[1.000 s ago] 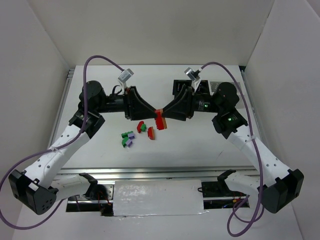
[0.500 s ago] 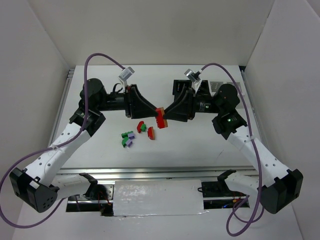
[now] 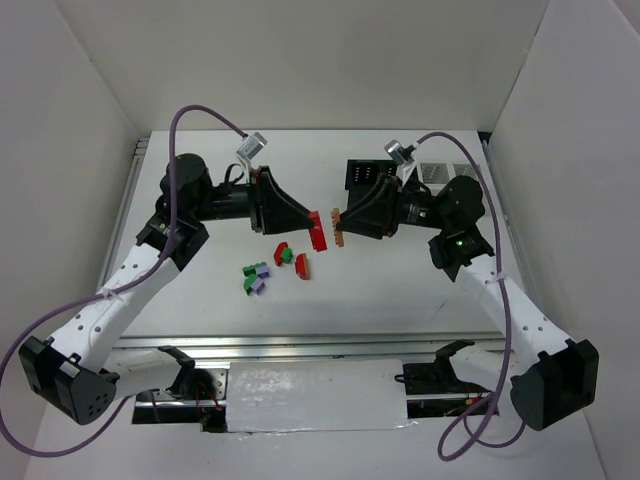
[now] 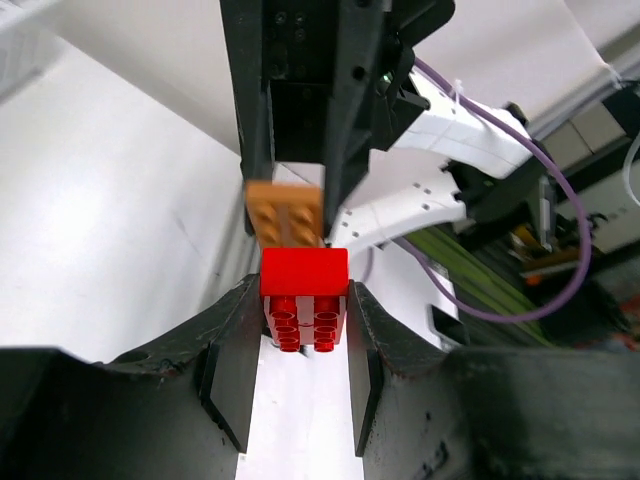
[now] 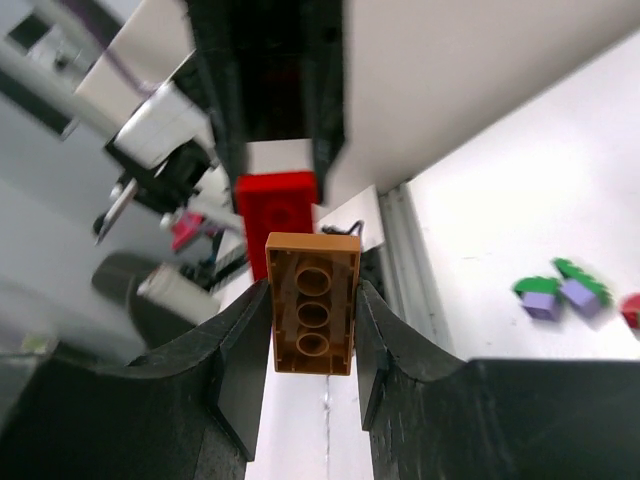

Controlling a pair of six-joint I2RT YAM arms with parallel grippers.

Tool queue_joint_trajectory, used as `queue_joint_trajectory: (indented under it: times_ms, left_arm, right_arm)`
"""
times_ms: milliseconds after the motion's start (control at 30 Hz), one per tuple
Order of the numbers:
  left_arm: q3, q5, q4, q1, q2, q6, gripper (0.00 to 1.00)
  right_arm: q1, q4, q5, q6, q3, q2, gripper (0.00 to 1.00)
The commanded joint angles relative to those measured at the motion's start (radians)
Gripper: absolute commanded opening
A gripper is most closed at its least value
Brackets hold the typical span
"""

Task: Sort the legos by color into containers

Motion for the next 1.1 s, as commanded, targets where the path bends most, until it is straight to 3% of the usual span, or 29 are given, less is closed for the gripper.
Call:
queue_joint_trajectory:
  times_ms: [0,133,167,200,233,267,400,500,600,833,1067]
  left_arm:
    - [0.012,-0.013,0.003,0.041,-0.043,0.068,0.00]
    - [-0.035,-0.060,0.011,0.082,-0.069,0.068,0.00]
    - [-0.041,-0.086,0.005,0.085,-0.080,0.074,0.00]
    - [-0.032,-0.118,-0.054,0.085,-0.081,0.109,0.00]
    - [-0.023,-0.176,-0.094,0.085,-0.083,0.127,0.00]
    - [-0.008,-0.207,-0.154,0.085,-0.088,0.153,0.00]
    - [0.018,-0.261,-0.228,0.085,-0.120,0.193,0.00]
    - [0.040,-0.294,-0.263,0.087,-0.141,0.213,0.00]
    - [0.063,-0.309,-0.312,0.085,-0.152,0.229,0.00]
    - [0.097,-0.338,-0.409,0.085,-0.166,0.272,0.00]
    - [0.090,-0.343,-0.437,0.085,-0.181,0.292,0.00]
  right_arm:
    - [-0.079,0.134,-0.019,0.065,-0.024,-0.001,0.00]
    - [-0.122,0.024,0.001,-0.031,0.023,0.019,0.00]
    - [-0.126,-0.030,0.066,-0.065,0.038,0.027,0.00]
    - [-0.128,-0.242,0.147,-0.193,0.066,0.030,0.00]
    - [-0.126,-0.347,0.253,-0.261,0.136,0.036,0.00]
    - [-0.120,-0.485,0.508,-0.327,0.162,0.059,0.00]
    - [-0.120,-0.619,0.977,-0.386,0.274,0.197,0.00]
    - [-0.120,-0.748,1.178,-0.417,0.412,0.362,0.00]
    - [-0.119,-0.802,1.245,-0.433,0.570,0.503,0.00]
    - [-0.114,-0.889,1.222,-0.438,0.771,0.710,0.06]
    - [-0.111,-0.915,1.196,-0.452,0.813,0.794,0.15]
